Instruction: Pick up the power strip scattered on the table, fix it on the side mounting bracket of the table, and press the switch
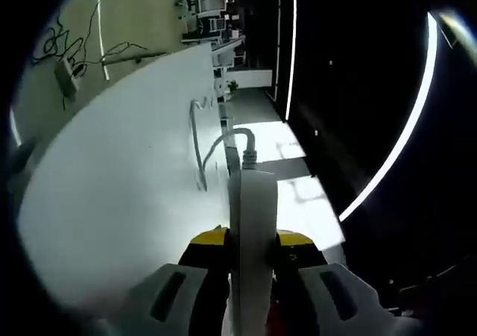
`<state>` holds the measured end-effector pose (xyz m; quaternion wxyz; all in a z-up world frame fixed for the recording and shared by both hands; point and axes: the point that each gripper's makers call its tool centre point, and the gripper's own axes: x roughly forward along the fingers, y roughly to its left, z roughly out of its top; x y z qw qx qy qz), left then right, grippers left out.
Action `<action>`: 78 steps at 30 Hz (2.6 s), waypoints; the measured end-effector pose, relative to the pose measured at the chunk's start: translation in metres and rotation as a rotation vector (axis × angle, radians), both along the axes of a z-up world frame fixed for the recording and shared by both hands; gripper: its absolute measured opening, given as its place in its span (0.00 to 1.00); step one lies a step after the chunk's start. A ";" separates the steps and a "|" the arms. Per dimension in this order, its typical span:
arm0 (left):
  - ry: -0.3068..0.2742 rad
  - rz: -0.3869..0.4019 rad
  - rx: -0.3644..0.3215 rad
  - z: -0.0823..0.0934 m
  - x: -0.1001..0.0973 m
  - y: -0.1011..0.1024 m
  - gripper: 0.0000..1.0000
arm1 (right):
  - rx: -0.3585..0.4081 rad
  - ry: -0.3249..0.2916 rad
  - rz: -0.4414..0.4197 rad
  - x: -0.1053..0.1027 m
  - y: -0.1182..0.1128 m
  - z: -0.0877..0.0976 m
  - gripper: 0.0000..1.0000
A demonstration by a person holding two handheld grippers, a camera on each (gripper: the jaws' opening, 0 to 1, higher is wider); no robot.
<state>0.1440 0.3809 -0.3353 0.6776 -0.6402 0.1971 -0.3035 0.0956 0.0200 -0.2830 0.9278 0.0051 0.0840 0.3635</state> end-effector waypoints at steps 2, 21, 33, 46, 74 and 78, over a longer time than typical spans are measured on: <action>-0.002 -0.015 -0.005 0.003 0.000 0.005 0.25 | 0.000 0.000 -0.002 0.000 0.000 0.000 0.53; -0.003 -0.076 0.023 -0.015 0.013 0.060 0.25 | -0.064 -0.025 0.150 -0.032 0.023 0.004 0.51; -0.006 -0.105 0.044 -0.017 0.023 0.076 0.25 | -0.105 -0.007 0.249 -0.046 0.042 -0.007 0.51; -0.009 -0.157 0.054 -0.019 0.031 0.094 0.25 | -0.096 0.017 0.235 -0.044 0.051 -0.013 0.51; -0.003 -0.175 0.020 -0.033 0.034 0.123 0.25 | -0.095 0.047 0.208 -0.039 0.074 -0.019 0.50; -0.011 -0.182 0.018 -0.030 0.032 0.125 0.25 | -0.095 0.051 0.207 -0.039 0.076 -0.021 0.49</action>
